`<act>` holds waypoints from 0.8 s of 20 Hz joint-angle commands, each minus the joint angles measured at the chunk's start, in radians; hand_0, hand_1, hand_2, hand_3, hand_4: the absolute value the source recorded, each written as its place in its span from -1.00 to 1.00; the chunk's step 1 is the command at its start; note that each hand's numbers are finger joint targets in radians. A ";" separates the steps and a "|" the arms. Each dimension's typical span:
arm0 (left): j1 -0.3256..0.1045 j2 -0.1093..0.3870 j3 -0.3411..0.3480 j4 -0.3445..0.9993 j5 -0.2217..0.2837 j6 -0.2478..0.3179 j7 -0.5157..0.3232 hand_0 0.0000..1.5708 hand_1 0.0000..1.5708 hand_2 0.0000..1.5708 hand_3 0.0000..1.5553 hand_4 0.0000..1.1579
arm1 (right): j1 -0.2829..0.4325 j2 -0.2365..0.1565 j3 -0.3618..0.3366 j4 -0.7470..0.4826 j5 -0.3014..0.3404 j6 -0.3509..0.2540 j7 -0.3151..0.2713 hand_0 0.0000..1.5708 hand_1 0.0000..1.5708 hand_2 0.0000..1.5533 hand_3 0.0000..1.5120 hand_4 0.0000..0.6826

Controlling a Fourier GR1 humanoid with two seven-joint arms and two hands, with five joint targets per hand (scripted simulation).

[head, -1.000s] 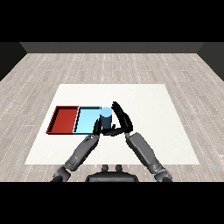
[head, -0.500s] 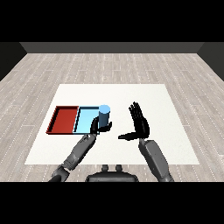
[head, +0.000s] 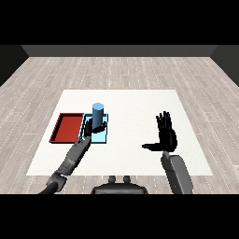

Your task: Pick the blue can and put it in the blue box

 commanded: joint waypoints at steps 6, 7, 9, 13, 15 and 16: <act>-0.095 0.121 0.146 0.339 0.015 -0.086 0.031 1.00 1.00 1.00 0.95 0.84 | -0.019 -0.014 -0.073 0.062 -0.008 0.022 0.004 -1.00 -1.00 -1.00 -1.00 -1.00; -0.119 0.139 0.150 0.388 0.005 -0.099 0.038 1.00 1.00 1.00 0.94 0.83 | -0.007 -0.031 -0.094 0.045 -0.026 0.041 0.001 -1.00 -1.00 -1.00 -1.00 -1.00; -0.181 0.128 0.135 0.455 -0.035 -0.069 0.073 1.00 1.00 1.00 0.92 0.82 | -0.028 0.006 -0.054 0.115 0.037 0.015 -0.025 -1.00 -1.00 -1.00 -1.00 -1.00; -0.283 0.094 0.137 0.620 -0.065 -0.015 0.157 1.00 1.00 0.97 0.80 0.71 | 0.008 0.030 -0.070 0.124 -0.005 0.036 -0.049 -1.00 -1.00 -1.00 -1.00 -1.00; -0.289 0.065 0.114 0.658 -0.093 -0.002 0.194 0.97 0.97 0.89 0.78 0.68 | -0.042 0.041 -0.085 0.192 -0.003 0.032 -0.052 -1.00 -1.00 -1.00 -1.00 -1.00; -0.266 0.065 0.109 0.698 -0.106 -0.007 0.145 1.00 1.00 0.91 0.77 0.70 | 0.011 0.000 -0.117 0.158 -0.027 0.064 -0.049 -1.00 -1.00 -1.00 -1.00 -1.00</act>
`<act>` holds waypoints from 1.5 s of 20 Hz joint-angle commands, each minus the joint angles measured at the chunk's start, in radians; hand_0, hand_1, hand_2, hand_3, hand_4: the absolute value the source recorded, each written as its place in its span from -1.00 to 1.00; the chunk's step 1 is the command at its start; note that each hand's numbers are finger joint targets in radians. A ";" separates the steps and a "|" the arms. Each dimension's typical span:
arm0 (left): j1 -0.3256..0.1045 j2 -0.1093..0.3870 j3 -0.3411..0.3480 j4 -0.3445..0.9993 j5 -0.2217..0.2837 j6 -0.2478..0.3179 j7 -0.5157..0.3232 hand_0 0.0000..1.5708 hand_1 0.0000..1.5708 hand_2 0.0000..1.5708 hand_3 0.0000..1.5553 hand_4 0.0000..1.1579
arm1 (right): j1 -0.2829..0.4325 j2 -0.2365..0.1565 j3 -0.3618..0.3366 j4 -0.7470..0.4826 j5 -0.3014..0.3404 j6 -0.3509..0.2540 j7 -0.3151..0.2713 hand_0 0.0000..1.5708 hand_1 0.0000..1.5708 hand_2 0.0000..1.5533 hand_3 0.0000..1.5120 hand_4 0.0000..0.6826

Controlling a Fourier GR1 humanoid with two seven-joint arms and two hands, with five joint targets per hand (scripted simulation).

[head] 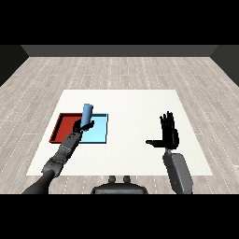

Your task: Pick the blue can and put it in the blue box

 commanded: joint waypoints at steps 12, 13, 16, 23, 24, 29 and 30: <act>0.039 -0.089 0.026 0.205 -0.022 -0.057 0.062 1.00 1.00 0.89 -1.00 0.09 | -0.011 -0.007 -0.051 0.124 -0.020 0.095 -0.075 -1.00 -1.00 -1.00 -1.00 -1.00; -0.009 -0.098 -0.027 0.225 -0.082 -0.034 0.102 0.84 0.84 0.77 -1.00 -0.11 | -0.016 0.025 -0.037 0.107 0.005 0.037 -0.062 -1.00 -1.00 -1.00 -1.00 -1.00; -0.017 -0.078 -0.036 0.233 -0.096 -0.054 0.140 -1.00 -1.00 -1.00 -1.00 0.02 | -0.042 0.037 -0.006 0.062 0.015 0.017 -0.017 -1.00 -1.00 -1.00 -1.00 -1.00; 0.030 -0.059 0.037 0.148 -0.048 0.184 -0.029 -1.00 -1.00 -1.00 -1.00 -1.00 | -0.028 0.010 -0.053 0.075 -0.026 0.078 -0.027 -1.00 -1.00 -1.00 -1.00 -1.00; 0.008 -0.071 0.056 0.114 -0.032 0.250 -0.056 -1.00 -1.00 -1.00 -1.00 -1.00 | -0.022 0.064 -0.016 0.085 -0.013 0.054 -0.045 -1.00 -1.00 -1.00 -1.00 -1.00; 0.050 -0.056 0.139 -0.099 0.040 0.227 -0.359 -1.00 -1.00 -1.00 -1.00 -1.00 | -0.041 0.041 -0.035 0.044 -0.033 0.052 -0.003 -1.00 -1.00 -1.00 -1.00 -1.00; 0.070 -0.084 0.143 -0.153 0.050 0.208 -0.415 -1.00 -1.00 -1.00 -1.00 -1.00 | -0.015 0.040 -0.036 0.065 -0.029 0.081 -0.043 -1.00 -1.00 -1.00 -1.00 -1.00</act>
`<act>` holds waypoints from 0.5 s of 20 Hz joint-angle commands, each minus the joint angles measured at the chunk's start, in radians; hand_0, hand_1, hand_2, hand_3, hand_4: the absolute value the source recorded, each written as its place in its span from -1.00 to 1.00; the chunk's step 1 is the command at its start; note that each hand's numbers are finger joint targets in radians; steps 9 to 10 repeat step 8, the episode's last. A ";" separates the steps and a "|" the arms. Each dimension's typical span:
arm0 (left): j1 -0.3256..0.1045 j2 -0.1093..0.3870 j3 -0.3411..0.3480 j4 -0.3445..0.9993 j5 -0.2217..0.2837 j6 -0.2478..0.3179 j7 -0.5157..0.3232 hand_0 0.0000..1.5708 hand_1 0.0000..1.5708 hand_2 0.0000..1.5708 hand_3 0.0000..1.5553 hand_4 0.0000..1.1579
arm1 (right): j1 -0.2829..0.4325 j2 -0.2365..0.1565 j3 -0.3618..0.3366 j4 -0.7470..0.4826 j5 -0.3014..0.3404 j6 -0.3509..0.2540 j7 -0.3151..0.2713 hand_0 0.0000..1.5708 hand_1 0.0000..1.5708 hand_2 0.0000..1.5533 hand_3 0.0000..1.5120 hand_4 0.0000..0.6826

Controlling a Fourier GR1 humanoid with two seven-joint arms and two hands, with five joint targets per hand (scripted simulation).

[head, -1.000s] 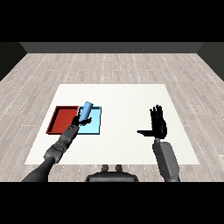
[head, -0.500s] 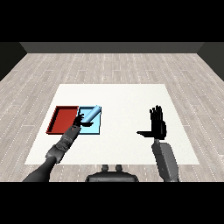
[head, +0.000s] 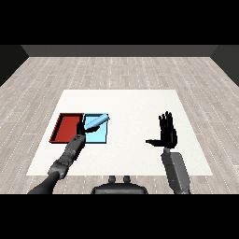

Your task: Pick the blue can and put it in the blue box

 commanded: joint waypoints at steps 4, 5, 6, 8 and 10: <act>0.098 -0.051 0.012 -0.308 0.050 -0.140 -0.316 -1.00 -1.00 -1.00 -1.00 -1.00 | 0.029 -0.044 -0.022 0.005 -0.004 0.042 0.000 -1.00 -1.00 -1.00 -1.00 -1.00; 0.116 -0.019 0.008 -0.360 0.060 -0.210 -0.332 -1.00 -1.00 -1.00 -1.00 -1.00 | 0.007 -0.022 0.006 0.015 0.033 0.000 0.012 -1.00 -1.00 -1.00 -1.00 -1.00; 0.135 -0.016 0.009 -0.403 0.074 -0.246 -0.345 -1.00 -1.00 -1.00 -1.00 -1.00 | 0.045 -0.038 0.001 -0.053 0.016 -0.004 0.048 -1.00 -1.00 -1.00 -1.00 -1.00; 0.238 -0.046 -0.026 -0.519 0.078 -0.269 -0.363 -1.00 -1.00 -1.00 -1.00 -1.00 | 0.026 -0.043 0.001 -0.057 0.018 -0.009 0.068 -1.00 -1.00 -1.00 -1.00 -1.00; 0.238 -0.046 -0.026 -0.519 0.078 -0.269 -0.363 -1.00 -1.00 -1.00 -1.00 -1.00 | 0.026 -0.043 0.001 -0.057 0.018 -0.009 0.068 -1.00 -1.00 -1.00 -1.00 -1.00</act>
